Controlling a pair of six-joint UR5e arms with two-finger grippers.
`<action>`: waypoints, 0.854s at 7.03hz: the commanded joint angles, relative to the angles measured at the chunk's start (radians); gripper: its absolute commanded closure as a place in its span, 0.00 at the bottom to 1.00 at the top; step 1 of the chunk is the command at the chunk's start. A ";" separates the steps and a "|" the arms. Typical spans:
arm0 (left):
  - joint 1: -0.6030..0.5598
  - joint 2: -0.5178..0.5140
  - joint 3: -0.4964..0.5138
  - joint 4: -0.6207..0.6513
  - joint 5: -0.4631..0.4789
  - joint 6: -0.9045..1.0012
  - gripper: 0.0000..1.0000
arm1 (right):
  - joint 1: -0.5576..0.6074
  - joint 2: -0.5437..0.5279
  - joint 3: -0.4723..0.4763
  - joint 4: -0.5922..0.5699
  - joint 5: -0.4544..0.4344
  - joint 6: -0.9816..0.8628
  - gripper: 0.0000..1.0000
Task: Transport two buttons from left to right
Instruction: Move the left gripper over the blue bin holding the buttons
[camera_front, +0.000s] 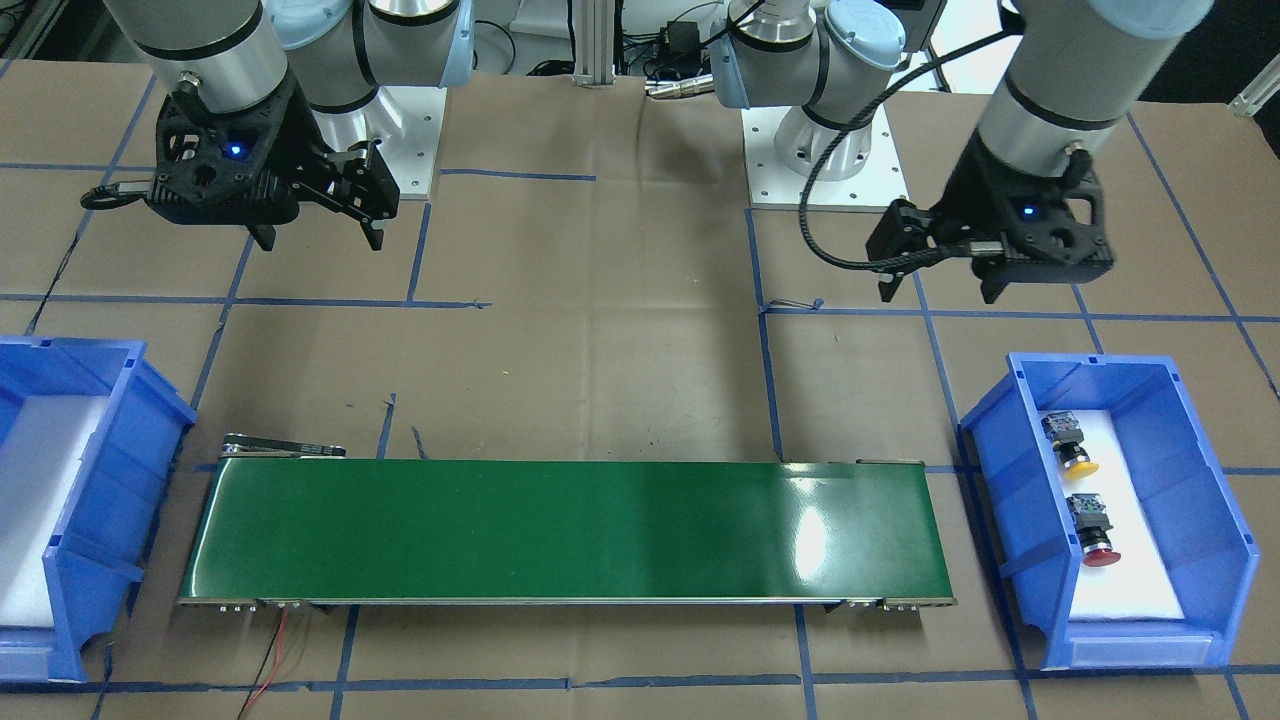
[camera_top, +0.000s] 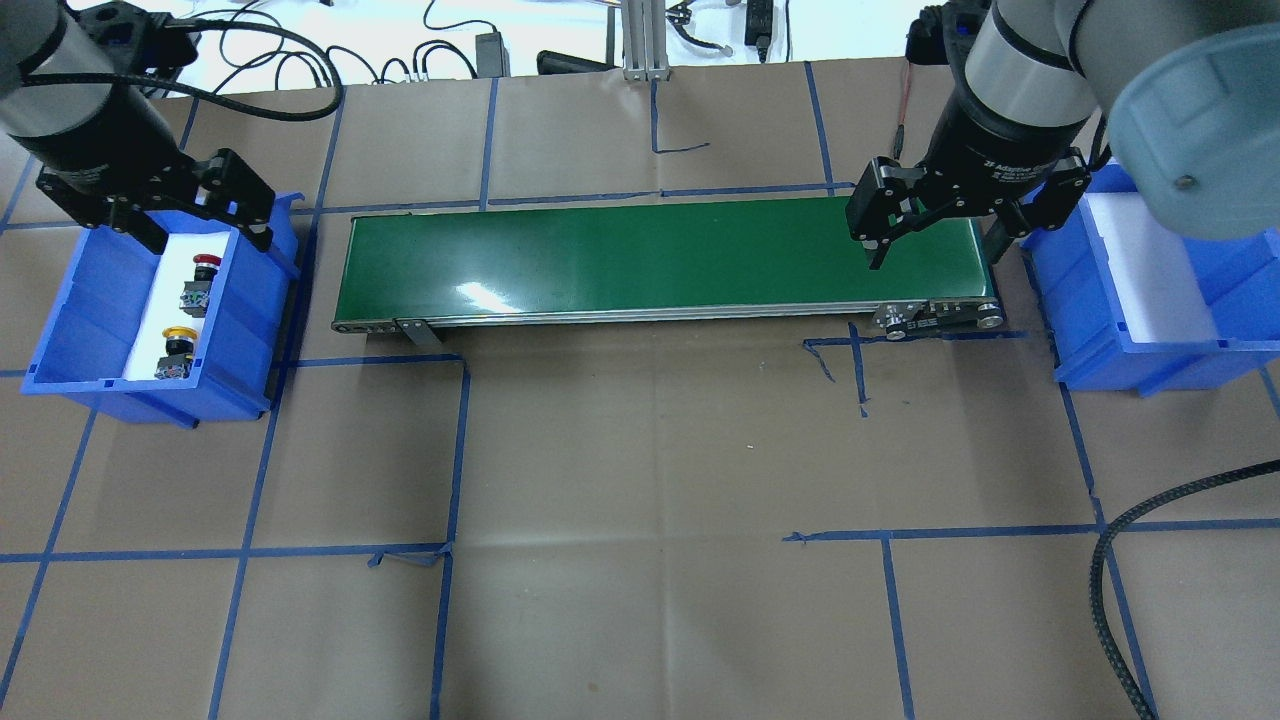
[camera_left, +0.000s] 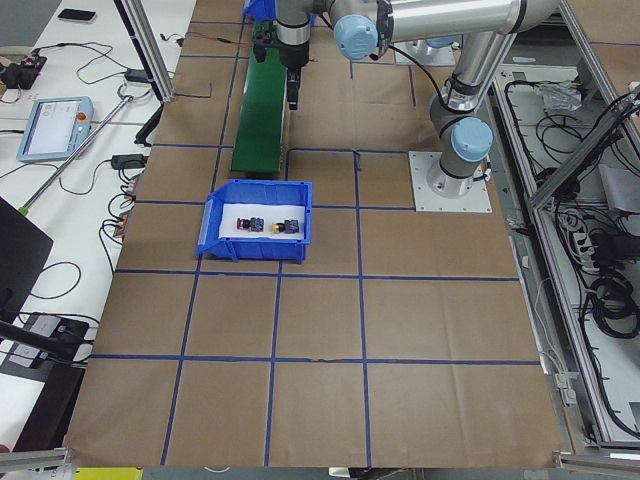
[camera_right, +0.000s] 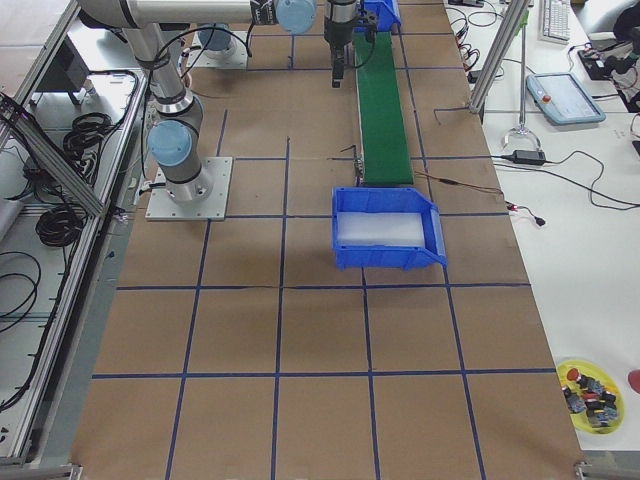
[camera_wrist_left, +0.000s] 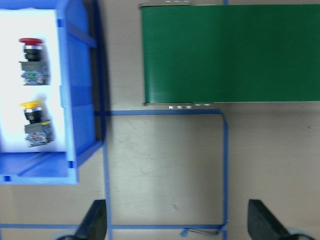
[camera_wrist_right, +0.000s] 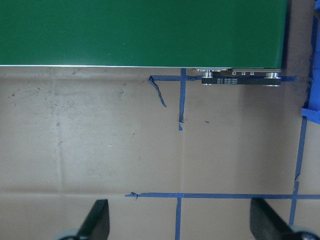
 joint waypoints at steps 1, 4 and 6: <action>0.114 -0.012 0.004 0.005 0.000 0.118 0.00 | 0.000 0.000 -0.001 0.000 0.001 0.000 0.00; 0.218 -0.044 -0.001 0.023 0.000 0.226 0.00 | 0.000 0.000 0.000 0.000 0.001 0.000 0.00; 0.260 -0.113 -0.001 0.129 -0.001 0.238 0.00 | 0.000 0.002 0.000 0.000 -0.001 0.000 0.00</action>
